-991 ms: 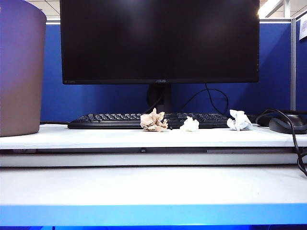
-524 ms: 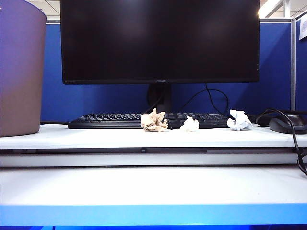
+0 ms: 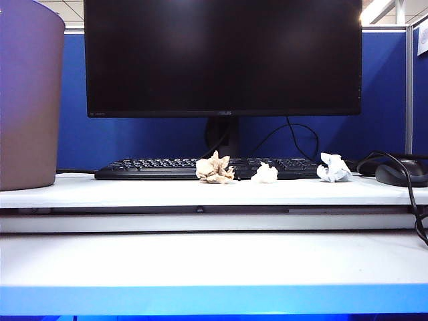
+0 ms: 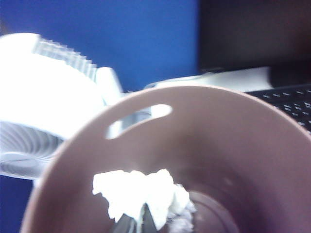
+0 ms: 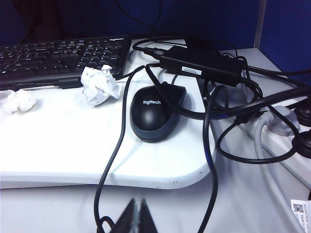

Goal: Pick up all paper balls from the table and place them in the pink trash can.

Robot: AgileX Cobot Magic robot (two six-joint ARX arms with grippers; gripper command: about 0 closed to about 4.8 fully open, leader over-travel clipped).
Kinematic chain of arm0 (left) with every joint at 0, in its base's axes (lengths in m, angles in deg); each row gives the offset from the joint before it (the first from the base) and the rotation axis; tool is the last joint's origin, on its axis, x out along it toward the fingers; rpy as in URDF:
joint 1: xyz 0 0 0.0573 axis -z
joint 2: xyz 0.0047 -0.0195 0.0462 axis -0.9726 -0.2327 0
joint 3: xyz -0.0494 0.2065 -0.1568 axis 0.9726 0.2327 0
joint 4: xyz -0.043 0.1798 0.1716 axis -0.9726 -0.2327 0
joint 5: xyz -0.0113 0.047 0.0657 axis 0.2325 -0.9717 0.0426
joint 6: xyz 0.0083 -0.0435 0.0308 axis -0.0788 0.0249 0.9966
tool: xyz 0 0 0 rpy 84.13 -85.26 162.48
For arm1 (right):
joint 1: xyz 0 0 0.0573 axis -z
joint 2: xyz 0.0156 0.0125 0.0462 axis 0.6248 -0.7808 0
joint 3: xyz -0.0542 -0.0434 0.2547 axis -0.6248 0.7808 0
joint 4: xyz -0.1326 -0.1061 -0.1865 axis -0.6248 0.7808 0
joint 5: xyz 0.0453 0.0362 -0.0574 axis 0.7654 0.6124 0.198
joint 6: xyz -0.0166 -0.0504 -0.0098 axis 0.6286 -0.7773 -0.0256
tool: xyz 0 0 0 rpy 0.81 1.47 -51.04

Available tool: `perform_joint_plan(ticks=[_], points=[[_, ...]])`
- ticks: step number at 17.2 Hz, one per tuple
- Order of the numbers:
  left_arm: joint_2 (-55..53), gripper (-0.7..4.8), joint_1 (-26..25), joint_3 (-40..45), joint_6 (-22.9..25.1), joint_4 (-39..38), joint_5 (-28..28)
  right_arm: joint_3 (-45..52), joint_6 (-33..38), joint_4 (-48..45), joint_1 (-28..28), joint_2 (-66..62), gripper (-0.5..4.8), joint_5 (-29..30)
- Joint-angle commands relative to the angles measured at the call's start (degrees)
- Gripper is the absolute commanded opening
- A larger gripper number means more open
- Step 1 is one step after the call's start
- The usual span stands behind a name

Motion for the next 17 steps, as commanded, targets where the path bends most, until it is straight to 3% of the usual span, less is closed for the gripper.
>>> perform_joint_plan(ticks=[1,3,4,8,10,11,12,13,15,17], points=[[-0.55,2.19,-0.11,-0.26,-1.40,0.85,0.48,0.11,-0.17,-0.79,0.00,0.09,-0.05,-0.07],[-0.55,2.97,-0.11,-0.26,-1.29,1.31,1.25,0.11,-0.17,-0.76,0.00,0.09,-0.05,-0.09],[-0.55,3.71,-0.11,-0.35,-0.81,1.73,4.81,0.11,-0.17,-0.79,0.00,0.09,-0.05,-0.07],[-0.55,3.75,-0.09,-0.35,-1.88,2.97,5.62,0.11,-0.17,-0.76,0.00,0.09,-0.05,-0.07],[-0.55,3.70,-0.09,-0.33,-1.88,2.60,0.83,0.11,-0.17,-0.76,0.00,0.09,-0.05,-0.07],[-0.55,3.01,-0.09,-0.35,-1.88,2.21,-3.56,0.11,-0.17,-0.76,0.00,0.09,-0.05,-0.07],[-0.52,2.53,-0.11,-0.59,-2.32,0.83,-0.44,0.11,-0.17,-0.79,0.00,0.09,-0.05,-0.09],[-0.42,3.04,-0.13,-0.61,-2.40,0.20,3.87,0.11,-0.17,-0.76,0.00,0.09,-0.05,-0.07],[-0.48,3.29,-0.09,-0.61,-5.31,0.63,5.97,0.11,-0.17,-0.76,-0.02,0.09,-0.05,-0.09],[-0.46,3.33,1.14,-0.63,-8.26,1.77,17.86,0.11,-0.17,-0.79,-0.02,0.09,-0.05,-0.07]])
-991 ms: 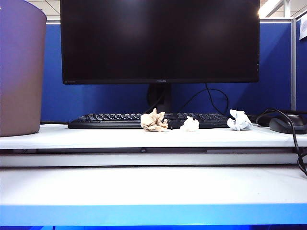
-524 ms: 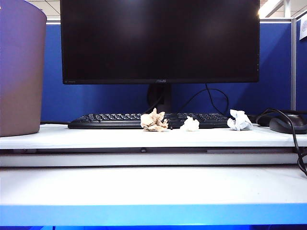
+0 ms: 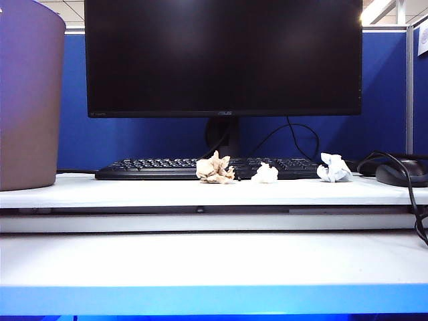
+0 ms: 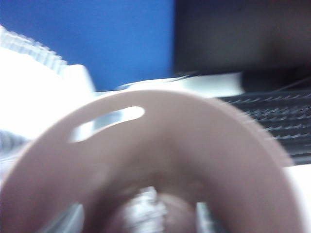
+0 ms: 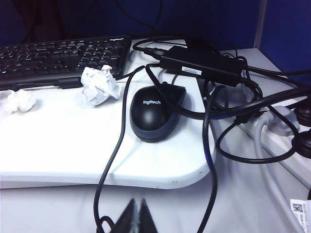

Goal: Pick up all paper balls from the table and place them in the pink trash can.

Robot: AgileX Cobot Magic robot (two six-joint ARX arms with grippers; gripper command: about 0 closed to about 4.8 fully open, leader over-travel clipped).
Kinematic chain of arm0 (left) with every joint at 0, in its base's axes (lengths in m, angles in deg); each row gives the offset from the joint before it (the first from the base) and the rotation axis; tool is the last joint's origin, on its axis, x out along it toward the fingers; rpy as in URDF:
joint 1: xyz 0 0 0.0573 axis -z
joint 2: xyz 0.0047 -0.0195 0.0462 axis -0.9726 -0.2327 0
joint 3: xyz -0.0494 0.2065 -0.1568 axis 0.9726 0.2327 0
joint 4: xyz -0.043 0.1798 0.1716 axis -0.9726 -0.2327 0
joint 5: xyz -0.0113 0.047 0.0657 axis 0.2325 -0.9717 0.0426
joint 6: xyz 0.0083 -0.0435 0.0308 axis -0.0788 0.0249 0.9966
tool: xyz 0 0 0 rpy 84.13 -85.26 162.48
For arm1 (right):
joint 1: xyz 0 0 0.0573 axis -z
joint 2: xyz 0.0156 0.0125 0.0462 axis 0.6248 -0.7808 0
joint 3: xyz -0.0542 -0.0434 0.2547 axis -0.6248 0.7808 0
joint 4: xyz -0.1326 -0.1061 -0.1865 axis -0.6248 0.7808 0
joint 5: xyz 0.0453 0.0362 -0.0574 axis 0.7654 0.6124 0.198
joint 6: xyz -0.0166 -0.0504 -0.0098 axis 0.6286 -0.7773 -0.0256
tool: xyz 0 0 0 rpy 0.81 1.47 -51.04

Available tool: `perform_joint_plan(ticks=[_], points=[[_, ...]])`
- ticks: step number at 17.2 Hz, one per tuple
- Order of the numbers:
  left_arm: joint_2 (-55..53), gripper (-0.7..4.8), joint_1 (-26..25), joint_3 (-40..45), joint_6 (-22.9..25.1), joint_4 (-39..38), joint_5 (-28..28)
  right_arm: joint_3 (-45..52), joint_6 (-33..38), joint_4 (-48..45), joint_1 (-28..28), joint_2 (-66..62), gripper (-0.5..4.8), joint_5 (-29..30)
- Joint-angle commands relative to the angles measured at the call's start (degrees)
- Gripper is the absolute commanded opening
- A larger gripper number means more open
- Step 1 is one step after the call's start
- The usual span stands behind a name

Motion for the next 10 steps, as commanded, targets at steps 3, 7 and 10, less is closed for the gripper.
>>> perform_joint_plan(ticks=[3,7,10], points=[[-0.96,3.32,12.00,-0.37,-4.07,5.35,16.39,0.11,-0.17,-0.76,-0.02,0.09,-0.05,-0.04],[-10.54,3.33,31.28,-0.35,-2.62,8.48,9.09,0.11,-0.17,-0.76,-0.04,0.09,-0.05,-0.04],[-19.28,3.33,36.33,-0.35,-2.78,10.71,9.18,0.11,-0.17,-0.74,-0.07,0.09,-0.05,-0.15]])
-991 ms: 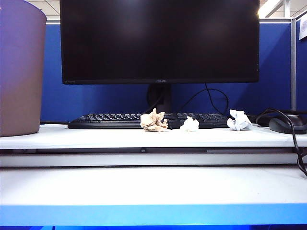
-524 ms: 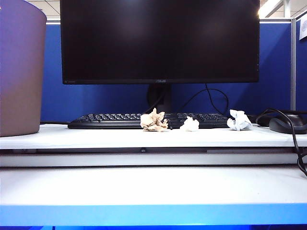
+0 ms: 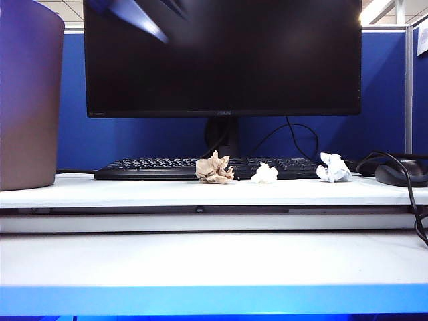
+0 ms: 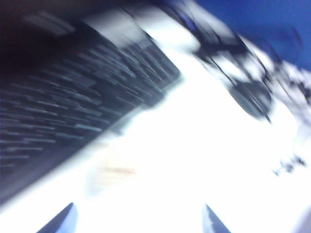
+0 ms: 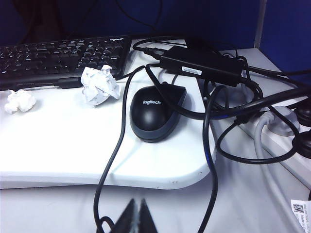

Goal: Pick up all paper balls from the table and place them in the pink trash can.

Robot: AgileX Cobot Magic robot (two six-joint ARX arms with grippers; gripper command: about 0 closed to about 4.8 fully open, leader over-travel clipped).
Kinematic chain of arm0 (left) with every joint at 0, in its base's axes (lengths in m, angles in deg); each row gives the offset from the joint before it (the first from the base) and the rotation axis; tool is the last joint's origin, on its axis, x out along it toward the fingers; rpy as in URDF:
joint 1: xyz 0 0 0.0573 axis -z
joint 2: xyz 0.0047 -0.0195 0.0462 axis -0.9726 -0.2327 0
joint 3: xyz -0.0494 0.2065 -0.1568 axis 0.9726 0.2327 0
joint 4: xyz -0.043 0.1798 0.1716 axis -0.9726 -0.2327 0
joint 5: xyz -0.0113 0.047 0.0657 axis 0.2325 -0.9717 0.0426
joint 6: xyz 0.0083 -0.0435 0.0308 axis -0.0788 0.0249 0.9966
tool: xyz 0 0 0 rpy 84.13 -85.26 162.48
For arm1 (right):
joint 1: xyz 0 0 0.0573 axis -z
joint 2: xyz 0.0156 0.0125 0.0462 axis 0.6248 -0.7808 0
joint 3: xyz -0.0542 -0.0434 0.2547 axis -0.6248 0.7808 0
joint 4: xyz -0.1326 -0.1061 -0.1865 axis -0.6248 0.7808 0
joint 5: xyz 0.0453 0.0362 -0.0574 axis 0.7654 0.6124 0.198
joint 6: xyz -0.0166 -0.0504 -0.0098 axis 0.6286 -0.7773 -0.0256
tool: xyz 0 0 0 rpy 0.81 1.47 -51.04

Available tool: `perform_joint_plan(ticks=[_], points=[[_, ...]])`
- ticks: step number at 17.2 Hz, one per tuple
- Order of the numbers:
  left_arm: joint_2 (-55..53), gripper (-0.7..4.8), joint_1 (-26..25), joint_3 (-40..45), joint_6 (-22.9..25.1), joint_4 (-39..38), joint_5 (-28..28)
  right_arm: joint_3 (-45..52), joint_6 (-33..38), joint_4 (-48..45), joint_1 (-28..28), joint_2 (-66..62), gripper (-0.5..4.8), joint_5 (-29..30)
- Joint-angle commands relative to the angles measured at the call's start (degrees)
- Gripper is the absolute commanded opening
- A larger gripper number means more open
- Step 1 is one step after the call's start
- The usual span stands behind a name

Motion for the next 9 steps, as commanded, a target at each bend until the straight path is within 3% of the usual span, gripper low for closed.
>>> perform_joint_plan(ticks=[1,6,9], points=[[-6.49,3.33,2.91,-0.09,-0.04,3.37,1.07,0.11,-0.17,-0.79,-0.04,0.09,-0.05,-0.22],[-13.84,3.33,3.76,-0.09,-0.20,5.16,1.27,0.11,-0.17,-0.76,-0.02,0.09,-0.05,-0.09],[-16.39,3.33,3.76,-0.09,0.09,6.43,-1.97,0.11,-0.17,-0.76,-0.02,0.09,-0.05,-0.09]])
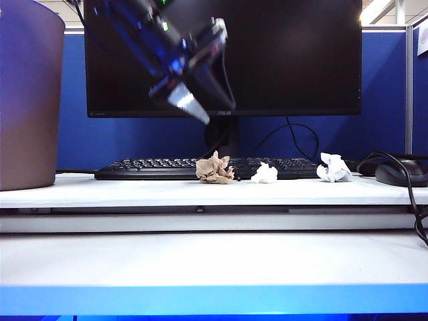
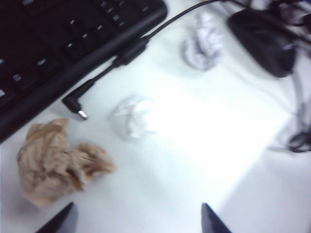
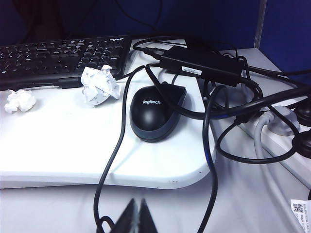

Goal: Pick up all paper balls from the table and place them in the pink trash can.

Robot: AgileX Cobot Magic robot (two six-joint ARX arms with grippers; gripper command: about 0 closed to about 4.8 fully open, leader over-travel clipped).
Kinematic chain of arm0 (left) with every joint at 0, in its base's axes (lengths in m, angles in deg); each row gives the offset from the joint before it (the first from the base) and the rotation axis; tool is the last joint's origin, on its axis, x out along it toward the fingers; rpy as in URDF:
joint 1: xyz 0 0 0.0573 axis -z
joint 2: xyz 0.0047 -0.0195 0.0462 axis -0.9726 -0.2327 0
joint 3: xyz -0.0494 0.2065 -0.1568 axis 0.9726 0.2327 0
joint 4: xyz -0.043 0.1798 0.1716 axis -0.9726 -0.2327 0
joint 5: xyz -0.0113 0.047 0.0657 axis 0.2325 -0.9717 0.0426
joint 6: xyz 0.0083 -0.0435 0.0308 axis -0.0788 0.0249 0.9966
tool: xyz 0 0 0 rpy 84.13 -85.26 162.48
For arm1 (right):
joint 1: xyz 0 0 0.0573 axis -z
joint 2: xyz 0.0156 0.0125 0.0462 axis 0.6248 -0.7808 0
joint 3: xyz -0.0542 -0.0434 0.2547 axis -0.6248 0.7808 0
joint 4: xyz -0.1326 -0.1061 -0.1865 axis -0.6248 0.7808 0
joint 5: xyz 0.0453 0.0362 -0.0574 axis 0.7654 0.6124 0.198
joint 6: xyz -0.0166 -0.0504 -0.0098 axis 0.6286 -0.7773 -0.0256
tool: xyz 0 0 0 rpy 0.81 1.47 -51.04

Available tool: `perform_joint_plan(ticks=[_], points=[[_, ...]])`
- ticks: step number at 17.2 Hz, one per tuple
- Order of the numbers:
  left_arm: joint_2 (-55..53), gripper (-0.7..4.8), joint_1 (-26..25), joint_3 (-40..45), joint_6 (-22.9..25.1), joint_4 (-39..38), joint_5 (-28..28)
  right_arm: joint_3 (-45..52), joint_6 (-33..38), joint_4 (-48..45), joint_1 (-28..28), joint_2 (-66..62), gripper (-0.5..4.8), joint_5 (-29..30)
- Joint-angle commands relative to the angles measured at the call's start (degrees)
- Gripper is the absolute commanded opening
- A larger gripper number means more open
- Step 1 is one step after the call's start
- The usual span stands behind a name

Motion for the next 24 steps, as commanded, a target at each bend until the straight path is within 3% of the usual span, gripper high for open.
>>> perform_joint_plan(ticks=[1,10,18,19,20,21,24], points=[[-1.84,3.33,-0.11,-0.13,0.35,1.84,-2.86,0.11,-0.17,-0.76,-0.02,0.09,-0.05,-0.09],[-6.69,3.33,-0.11,-0.13,0.39,8.50,-5.46,0.11,-0.17,-0.79,-0.02,0.09,-0.05,-0.09],[-10.67,3.17,-0.13,-0.11,0.13,8.76,-5.49,0.11,-0.17,-0.76,-0.02,0.09,-0.05,-0.09],[-10.71,2.09,-0.13,-0.11,0.02,8.55,-5.46,0.11,-0.17,-0.76,-0.02,0.09,-0.05,-0.09],[-10.71,0.52,-0.13,-0.11,0.02,8.52,-5.46,0.11,-0.17,-0.76,-0.02,0.09,-0.05,-0.09],[-10.69,-0.07,-0.13,-0.13,0.00,8.57,-5.46,0.11,-0.17,-0.76,-0.02,0.09,-0.05,-0.09],[-10.69,-0.05,-0.13,-0.13,-0.02,7.85,-5.66,0.11,-0.17,-0.76,-0.02,0.09,-0.05,-0.09]])
